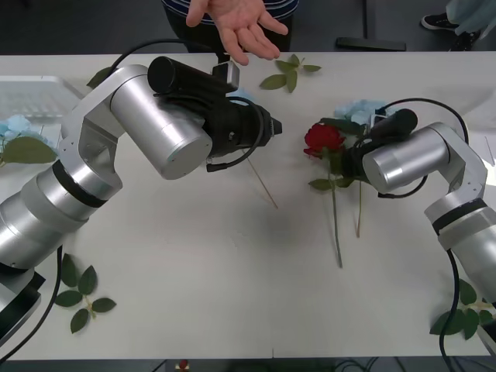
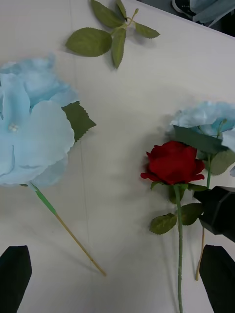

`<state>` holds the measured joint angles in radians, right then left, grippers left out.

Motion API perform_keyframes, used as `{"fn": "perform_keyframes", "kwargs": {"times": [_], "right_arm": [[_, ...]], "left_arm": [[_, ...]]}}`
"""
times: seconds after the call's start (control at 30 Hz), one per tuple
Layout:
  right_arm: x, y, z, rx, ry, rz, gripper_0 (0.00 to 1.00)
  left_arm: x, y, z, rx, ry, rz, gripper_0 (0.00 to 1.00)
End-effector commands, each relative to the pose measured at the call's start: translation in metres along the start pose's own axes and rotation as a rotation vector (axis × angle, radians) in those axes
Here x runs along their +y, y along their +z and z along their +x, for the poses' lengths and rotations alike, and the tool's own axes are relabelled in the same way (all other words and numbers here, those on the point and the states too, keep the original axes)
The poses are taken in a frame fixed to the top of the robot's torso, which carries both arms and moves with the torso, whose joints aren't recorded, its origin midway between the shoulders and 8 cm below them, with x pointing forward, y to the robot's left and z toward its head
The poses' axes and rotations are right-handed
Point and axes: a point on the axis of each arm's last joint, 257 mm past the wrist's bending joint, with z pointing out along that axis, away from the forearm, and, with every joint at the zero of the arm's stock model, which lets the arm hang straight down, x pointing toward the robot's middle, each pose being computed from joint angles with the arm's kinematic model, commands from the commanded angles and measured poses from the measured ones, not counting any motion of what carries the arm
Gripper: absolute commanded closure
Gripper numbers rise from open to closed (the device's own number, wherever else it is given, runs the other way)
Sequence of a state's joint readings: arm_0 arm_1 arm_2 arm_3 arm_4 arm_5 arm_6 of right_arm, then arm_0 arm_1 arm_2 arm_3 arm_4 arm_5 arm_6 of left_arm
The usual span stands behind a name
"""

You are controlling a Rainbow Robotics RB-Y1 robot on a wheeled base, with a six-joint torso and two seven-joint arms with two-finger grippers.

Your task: Place the red flowers into the right box and the blue flowers into the left box. If a person shows an open palm, hand one flower to the person first, then continue sorting.

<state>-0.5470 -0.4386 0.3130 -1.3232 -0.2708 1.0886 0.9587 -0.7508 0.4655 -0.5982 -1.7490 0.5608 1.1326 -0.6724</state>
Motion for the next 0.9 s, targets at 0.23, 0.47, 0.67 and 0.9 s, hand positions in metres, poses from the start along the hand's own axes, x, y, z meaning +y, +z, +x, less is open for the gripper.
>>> {"fn": "perform_keyframes", "kwargs": {"times": [0.23,0.47,0.67,0.9], "right_arm": [[0.027,-0.012,-0.025,-0.047,-0.042,-0.043,1.0],[0.026,-0.074,-0.067,-0.017,0.01,-0.085,1.0],[0.027,-0.163,-0.092,-0.006,0.012,-0.182,1.0],[0.019,-0.25,-0.116,-0.096,-0.117,-0.285,1.0]], "left_arm": [[-0.025,-0.012,-0.019,-0.038,0.04,0.047,0.0],[-0.025,-0.012,-0.019,-0.038,0.04,0.047,0.0],[-0.025,-0.012,-0.019,-0.038,0.04,0.047,0.0],[-0.025,-0.012,-0.019,-0.038,0.04,0.047,0.0]]}}
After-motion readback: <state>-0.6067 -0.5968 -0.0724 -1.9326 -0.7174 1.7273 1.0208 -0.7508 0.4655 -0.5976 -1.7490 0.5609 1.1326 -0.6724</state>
